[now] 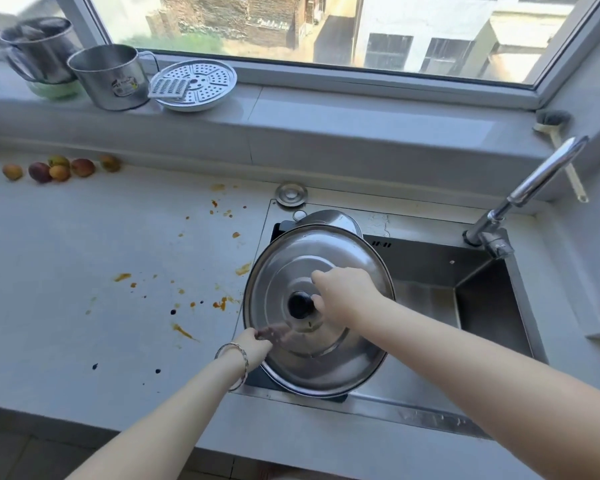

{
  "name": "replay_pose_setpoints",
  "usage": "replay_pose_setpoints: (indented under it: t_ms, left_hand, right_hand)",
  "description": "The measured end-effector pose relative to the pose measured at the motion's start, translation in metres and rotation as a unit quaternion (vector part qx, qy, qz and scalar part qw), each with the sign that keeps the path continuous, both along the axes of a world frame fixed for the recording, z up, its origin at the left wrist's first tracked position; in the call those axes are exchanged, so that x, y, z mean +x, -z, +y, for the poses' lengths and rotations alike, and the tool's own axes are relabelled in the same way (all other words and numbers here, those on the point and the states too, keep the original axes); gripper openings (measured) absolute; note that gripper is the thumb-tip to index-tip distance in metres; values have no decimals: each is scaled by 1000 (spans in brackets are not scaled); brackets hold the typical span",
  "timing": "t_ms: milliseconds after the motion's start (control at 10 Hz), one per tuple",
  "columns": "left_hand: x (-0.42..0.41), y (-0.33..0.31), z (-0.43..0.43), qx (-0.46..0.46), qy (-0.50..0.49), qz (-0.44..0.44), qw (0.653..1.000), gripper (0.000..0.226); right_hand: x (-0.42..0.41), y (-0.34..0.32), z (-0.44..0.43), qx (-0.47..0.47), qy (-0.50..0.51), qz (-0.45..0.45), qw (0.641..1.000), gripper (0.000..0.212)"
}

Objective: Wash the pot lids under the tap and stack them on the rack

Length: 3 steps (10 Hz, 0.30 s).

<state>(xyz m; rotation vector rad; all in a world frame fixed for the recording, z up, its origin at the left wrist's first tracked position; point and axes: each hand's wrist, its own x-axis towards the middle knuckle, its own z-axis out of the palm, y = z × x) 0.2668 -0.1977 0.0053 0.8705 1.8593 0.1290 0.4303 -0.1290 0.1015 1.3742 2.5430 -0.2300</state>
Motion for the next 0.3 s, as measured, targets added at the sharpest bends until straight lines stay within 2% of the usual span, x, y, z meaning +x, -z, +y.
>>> replay_pose_setpoints:
  t_ms: [100, 200, 300]
  left_hand:
    - [-2, -1, 5, -15, -49, 32, 998, 38]
    - [3, -9, 7, -10, -32, 101, 994, 38]
    - [17, -32, 20, 39, 3, 135, 990, 26]
  right_hand:
    - [15, -9, -4, -11, -3, 11, 1000, 27]
    - [29, -17, -4, 1, -8, 23, 1000, 30]
    - [43, -23, 2, -9, 8, 18, 1000, 29]
